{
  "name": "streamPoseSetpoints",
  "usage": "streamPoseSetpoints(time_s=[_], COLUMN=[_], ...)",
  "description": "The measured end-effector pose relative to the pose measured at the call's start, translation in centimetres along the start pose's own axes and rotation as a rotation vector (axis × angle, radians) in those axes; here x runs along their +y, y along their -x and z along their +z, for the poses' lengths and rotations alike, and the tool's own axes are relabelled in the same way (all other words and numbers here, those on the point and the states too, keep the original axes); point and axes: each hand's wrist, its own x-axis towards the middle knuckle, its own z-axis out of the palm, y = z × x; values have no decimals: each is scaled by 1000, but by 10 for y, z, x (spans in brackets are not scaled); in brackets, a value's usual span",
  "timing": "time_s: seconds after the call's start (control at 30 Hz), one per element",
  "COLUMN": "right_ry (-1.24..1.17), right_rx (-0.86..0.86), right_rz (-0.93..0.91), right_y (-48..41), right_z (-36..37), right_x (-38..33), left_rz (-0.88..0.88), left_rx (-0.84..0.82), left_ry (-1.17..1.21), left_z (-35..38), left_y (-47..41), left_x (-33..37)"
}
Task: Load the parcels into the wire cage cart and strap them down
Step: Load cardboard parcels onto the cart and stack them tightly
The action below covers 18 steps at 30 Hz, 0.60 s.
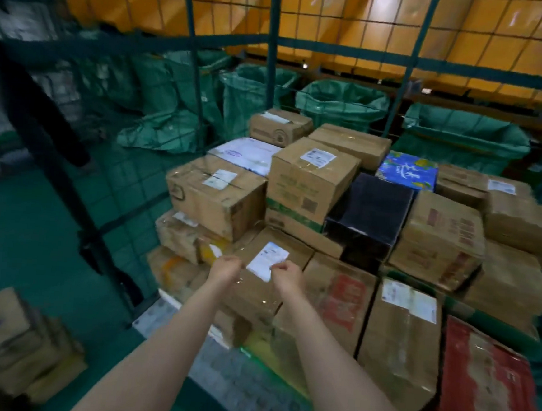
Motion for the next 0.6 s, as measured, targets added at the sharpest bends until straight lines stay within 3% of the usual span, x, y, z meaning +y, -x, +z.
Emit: streamPoseSetpoints(time_s=[0.23, 0.6], right_ry=[-27, 240], right_rx=[-139, -423], right_rz=[-15, -121], right_y=[43, 88], right_z=[99, 237], right_x=[-13, -38], left_rz=[-26, -128], left_rx=[156, 386], left_ry=[109, 282], left_z=[-107, -247], left_y=[12, 15], left_x=[-32, -90])
